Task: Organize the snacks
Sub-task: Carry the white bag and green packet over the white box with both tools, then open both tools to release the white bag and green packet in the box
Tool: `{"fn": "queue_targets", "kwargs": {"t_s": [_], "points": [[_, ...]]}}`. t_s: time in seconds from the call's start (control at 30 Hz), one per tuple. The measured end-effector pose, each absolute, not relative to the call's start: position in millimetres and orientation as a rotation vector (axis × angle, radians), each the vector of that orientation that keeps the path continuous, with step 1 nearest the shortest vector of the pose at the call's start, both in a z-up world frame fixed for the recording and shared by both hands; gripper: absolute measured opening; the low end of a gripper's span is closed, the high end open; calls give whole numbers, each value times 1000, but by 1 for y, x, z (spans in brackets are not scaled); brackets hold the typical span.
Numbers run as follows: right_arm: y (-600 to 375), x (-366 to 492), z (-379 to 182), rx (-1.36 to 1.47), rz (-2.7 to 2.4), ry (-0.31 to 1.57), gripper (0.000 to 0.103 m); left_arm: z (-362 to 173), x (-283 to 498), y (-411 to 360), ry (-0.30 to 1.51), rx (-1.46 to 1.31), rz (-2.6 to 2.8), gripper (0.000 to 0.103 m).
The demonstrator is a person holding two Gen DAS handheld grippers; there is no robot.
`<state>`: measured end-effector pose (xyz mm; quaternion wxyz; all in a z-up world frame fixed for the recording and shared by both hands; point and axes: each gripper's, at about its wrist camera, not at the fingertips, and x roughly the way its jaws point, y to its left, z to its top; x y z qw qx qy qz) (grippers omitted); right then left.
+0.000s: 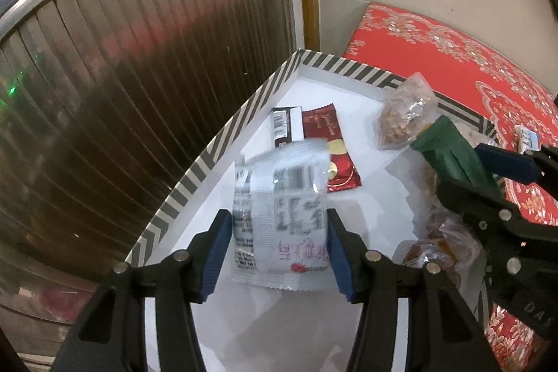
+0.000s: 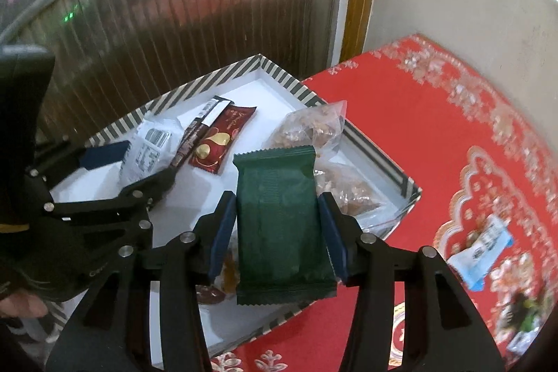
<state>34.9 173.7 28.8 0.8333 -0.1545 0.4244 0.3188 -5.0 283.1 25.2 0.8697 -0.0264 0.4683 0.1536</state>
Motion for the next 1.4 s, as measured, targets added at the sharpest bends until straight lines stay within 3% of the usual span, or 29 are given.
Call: {"fn": "queue_targets", "kwargs": {"t_s": [0.13, 0.2, 0.57, 0.93, 1.4], "points": [[170, 33, 30, -299, 683, 893, 48, 26, -7, 287, 976, -94, 325, 74], [168, 32, 33, -279, 691, 883, 48, 28, -9, 288, 970, -103, 334, 77], [147, 32, 46, -200, 670, 861, 49, 38, -19, 290, 950, -118, 347, 78], [159, 22, 29, -110, 820, 985, 49, 46, -36, 289, 930, -91, 365, 78], [131, 9, 48, -103, 750, 917, 49, 51, -37, 255, 911, -86, 300, 78]]}}
